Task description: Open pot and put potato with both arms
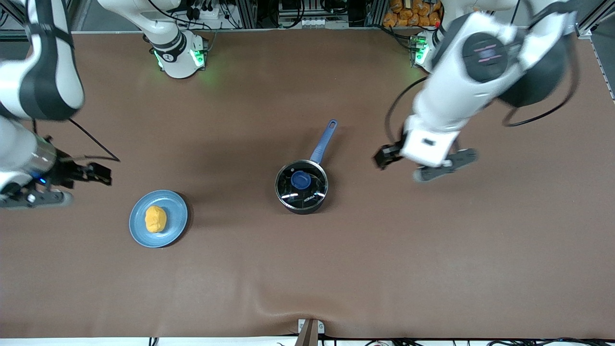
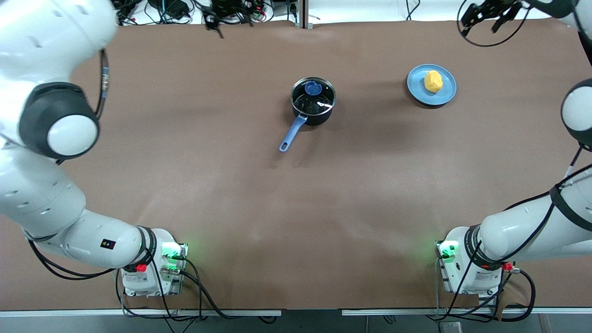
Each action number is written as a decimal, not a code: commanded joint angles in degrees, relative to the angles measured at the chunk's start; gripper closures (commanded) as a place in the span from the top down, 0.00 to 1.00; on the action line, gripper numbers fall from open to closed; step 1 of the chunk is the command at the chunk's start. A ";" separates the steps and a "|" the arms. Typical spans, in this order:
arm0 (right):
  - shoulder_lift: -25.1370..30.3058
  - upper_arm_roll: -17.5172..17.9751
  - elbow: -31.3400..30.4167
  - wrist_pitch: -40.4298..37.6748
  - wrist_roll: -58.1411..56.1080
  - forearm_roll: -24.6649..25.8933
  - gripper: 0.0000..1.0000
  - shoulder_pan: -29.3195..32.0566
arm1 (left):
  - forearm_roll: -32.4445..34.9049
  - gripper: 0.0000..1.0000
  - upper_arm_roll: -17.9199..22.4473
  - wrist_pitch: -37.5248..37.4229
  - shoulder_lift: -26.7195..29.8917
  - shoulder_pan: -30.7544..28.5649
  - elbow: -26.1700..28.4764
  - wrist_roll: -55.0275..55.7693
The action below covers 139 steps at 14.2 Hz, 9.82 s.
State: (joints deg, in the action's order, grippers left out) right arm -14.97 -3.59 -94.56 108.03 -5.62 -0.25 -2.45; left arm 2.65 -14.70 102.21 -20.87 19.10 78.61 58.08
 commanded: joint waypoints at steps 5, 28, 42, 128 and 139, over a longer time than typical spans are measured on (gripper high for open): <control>-6.90 0.42 -7.39 18.86 -0.45 -2.30 1.00 -0.45 | 3.24 1.00 11.59 8.43 -11.81 19.54 -6.53 20.74; -17.46 2.53 -17.06 44.20 -0.27 -4.59 0.12 -0.19 | 2.80 1.00 14.79 23.38 -25.18 27.75 -7.06 52.14; 11.53 2.27 -11.37 -0.24 0.17 -4.59 0.03 0.08 | -0.89 0.00 14.00 23.04 -24.92 26.96 -6.89 48.20; -0.16 2.36 18.18 -17.04 31.22 -0.81 1.00 -23.76 | 0.08 1.00 9.52 -14.94 20.43 -17.69 9.45 -49.28; 3.55 2.18 28.38 -35.26 1.66 -3.00 1.00 2.00 | -0.62 1.00 9.78 -15.37 23.42 -17.69 11.22 -53.34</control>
State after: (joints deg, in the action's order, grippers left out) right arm -11.53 -2.54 -66.37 73.23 -2.11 -2.47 -3.25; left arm 1.35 -4.65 87.56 0.96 1.69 88.61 5.41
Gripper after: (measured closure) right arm 0.000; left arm 0.000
